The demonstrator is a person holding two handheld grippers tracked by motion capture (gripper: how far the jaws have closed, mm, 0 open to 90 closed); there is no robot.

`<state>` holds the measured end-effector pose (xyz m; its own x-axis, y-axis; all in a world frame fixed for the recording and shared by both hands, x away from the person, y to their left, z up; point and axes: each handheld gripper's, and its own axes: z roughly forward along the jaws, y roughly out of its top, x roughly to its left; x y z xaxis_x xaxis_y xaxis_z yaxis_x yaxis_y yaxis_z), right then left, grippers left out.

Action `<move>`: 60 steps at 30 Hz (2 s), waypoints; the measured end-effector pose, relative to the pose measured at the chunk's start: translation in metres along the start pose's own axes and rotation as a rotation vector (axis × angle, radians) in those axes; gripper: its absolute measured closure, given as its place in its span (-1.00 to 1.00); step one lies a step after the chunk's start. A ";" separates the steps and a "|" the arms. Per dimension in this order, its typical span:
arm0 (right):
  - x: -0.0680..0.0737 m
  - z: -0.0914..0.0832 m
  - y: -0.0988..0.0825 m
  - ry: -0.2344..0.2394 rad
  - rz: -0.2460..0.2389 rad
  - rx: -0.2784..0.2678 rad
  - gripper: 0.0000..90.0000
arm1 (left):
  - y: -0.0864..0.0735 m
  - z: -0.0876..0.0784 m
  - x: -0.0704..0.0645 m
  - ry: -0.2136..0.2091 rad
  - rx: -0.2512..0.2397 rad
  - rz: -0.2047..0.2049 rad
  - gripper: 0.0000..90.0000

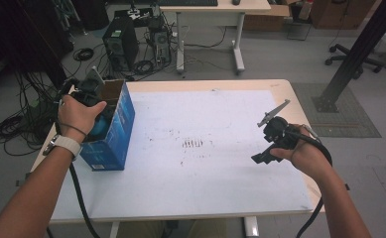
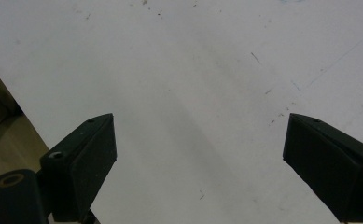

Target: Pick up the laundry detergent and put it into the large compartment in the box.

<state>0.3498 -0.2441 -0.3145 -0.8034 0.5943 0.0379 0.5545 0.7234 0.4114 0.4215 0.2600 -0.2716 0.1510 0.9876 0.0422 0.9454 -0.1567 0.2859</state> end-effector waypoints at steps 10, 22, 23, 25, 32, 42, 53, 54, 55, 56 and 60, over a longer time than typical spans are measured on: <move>-0.002 0.002 -0.003 0.001 0.008 0.006 -0.78 | 0.003 0.003 0.002 -0.022 0.004 -0.008 -0.19; -0.001 0.003 -0.002 0.002 0.010 0.012 -0.78 | 0.003 0.005 0.005 -0.023 0.005 -0.010 -0.31; -0.001 0.003 -0.002 0.003 0.008 0.012 -0.78 | 0.003 0.004 0.005 -0.023 0.003 -0.011 -0.31; -0.001 0.003 -0.002 0.003 0.008 0.013 -0.78 | 0.003 0.005 0.005 -0.023 0.003 -0.012 -0.33; -0.001 0.004 -0.002 0.003 0.010 0.013 -0.78 | 0.002 0.005 0.008 -0.023 -0.006 -0.019 -0.42; 0.000 0.004 -0.001 0.002 0.009 0.014 -0.78 | 0.000 0.005 0.009 -0.034 -0.019 -0.014 -0.47; 0.001 0.002 -0.002 -0.001 0.009 0.014 -0.78 | 0.000 -0.001 0.011 -0.049 -0.039 -0.017 -0.60; 0.002 0.002 -0.002 -0.001 0.006 0.012 -0.78 | 0.000 -0.002 0.011 -0.049 -0.037 -0.015 -0.58; 0.002 0.002 -0.002 -0.001 0.006 0.012 -0.78 | -0.001 -0.002 0.011 -0.049 -0.039 -0.016 -0.58; 0.002 0.002 -0.001 -0.002 0.006 0.012 -0.78 | -0.001 -0.002 0.011 -0.052 -0.040 -0.015 -0.57; 0.003 0.001 -0.001 -0.001 0.007 0.012 -0.78 | -0.002 -0.003 0.011 -0.057 -0.042 -0.016 -0.58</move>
<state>0.3473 -0.2429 -0.3160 -0.7992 0.5998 0.0394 0.5626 0.7234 0.4002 0.4207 0.2715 -0.2687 0.1529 0.9881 -0.0167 0.9351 -0.1392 0.3258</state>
